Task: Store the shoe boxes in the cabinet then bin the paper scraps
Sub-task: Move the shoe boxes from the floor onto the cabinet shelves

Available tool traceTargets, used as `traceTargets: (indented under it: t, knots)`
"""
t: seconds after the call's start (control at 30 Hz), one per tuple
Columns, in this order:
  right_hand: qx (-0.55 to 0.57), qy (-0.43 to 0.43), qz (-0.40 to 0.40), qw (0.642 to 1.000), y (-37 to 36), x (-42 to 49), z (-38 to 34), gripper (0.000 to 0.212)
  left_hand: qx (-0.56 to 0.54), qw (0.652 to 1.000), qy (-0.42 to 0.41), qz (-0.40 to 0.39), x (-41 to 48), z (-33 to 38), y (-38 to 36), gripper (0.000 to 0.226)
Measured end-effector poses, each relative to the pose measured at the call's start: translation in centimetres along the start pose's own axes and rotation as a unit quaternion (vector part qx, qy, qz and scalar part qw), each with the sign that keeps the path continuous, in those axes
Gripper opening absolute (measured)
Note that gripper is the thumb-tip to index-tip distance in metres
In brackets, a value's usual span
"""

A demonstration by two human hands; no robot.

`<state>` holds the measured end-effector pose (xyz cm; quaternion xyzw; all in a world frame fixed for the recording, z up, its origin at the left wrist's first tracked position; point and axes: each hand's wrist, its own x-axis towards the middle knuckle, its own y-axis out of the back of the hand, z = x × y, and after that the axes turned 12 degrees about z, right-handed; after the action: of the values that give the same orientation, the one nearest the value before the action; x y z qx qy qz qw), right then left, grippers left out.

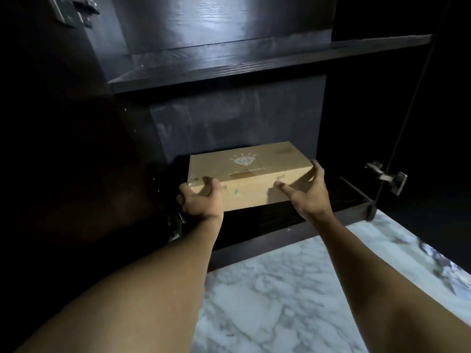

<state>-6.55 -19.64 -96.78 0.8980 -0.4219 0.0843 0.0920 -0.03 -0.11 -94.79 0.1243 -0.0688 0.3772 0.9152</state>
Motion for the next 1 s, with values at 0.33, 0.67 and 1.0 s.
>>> traceTargets:
  t: [0.33,0.67,1.0]
  knots:
    - [0.040,-0.024,-0.001,0.999,-7.4,1.7,1.4,0.079,0.042,0.998,0.012,-0.051,5.5,-2.2,-3.0,0.076]
    - [-0.067,0.032,-0.081,0.994,-9.0,0.3,1.4,0.082,0.226,0.942,-0.122,-0.215,3.3,-1.9,-2.4,0.091]
    - [-0.141,0.096,-0.135,0.976,-11.2,1.4,0.2,0.077,0.472,0.764,-0.353,-0.263,3.9,-1.0,-3.7,0.100]
